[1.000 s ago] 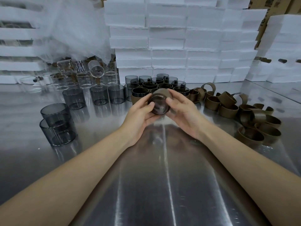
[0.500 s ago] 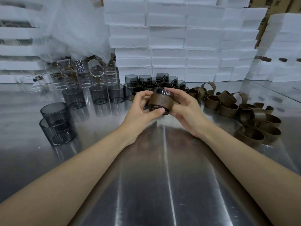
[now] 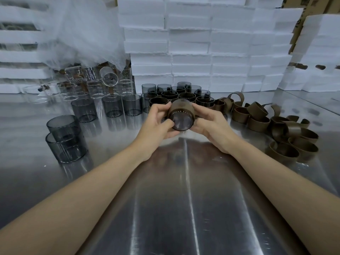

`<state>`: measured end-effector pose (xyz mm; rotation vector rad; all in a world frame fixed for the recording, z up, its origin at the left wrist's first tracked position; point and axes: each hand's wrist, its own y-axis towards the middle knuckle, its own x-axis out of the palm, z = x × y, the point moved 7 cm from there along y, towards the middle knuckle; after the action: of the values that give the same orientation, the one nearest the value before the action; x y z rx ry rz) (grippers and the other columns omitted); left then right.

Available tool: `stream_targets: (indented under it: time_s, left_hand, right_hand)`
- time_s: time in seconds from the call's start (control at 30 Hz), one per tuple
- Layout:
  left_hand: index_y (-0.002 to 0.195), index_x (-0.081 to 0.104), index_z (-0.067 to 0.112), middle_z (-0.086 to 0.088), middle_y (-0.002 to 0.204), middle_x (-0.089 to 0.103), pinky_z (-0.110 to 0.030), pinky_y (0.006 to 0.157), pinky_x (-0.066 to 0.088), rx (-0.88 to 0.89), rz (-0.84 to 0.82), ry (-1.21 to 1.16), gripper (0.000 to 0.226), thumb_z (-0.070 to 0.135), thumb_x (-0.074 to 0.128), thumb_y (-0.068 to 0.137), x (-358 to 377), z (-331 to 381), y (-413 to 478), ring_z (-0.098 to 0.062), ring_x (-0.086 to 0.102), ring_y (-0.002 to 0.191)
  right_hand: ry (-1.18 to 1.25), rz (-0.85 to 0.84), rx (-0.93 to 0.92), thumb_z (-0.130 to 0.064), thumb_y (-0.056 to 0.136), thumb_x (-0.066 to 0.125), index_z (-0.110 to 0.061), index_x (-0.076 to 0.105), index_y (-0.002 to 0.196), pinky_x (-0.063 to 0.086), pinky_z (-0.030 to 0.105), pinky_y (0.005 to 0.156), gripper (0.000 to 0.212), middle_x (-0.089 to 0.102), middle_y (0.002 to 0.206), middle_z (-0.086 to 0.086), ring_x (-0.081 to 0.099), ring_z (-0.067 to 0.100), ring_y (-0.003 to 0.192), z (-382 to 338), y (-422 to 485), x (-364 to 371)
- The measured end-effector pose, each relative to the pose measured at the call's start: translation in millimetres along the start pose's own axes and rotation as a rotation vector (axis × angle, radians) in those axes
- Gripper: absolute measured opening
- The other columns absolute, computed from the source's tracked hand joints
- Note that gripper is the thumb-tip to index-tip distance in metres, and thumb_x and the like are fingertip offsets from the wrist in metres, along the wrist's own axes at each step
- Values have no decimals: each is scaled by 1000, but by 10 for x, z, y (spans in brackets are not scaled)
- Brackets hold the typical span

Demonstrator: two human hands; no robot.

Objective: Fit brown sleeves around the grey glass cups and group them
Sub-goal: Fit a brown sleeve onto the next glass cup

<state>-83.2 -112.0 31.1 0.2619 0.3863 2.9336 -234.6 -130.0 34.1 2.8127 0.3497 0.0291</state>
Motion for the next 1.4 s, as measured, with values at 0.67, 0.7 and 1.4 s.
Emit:
stream_targets:
  time_s: [0.67, 0.7, 1.4]
  left_hand:
    - [120, 54, 3, -10, 102, 72, -16, 65, 55, -49, 42, 15, 27, -5, 52, 94, 3, 12, -2, -16, 74, 76]
    - [119, 55, 4, -9, 102, 72, -17, 65, 55, -31, 41, 5, 26, -5, 50, 95, -1, 24, -1, -15, 74, 75]
    - [99, 39, 22, 5, 114, 51, -17, 72, 53, 229, -37, 187, 64, -23, 72, 69, 43, 124, -6, -8, 65, 87]
  right_hand:
    - [85, -122, 17, 9, 92, 31, 3, 58, 124, 56, 30, 74, 42, 65, 113, 28, 70, 31, 93, -40, -28, 64]
    - [94, -120, 4, 9, 92, 33, 0, 58, 124, 56, 29, 75, 42, 66, 114, 26, 69, 29, 94, -50, -29, 73]
    - [-194, 59, -236, -1, 58, 68, -28, 35, 95, 50, 30, 78, 57, 53, 105, -5, 59, 11, 87, -109, -9, 103]
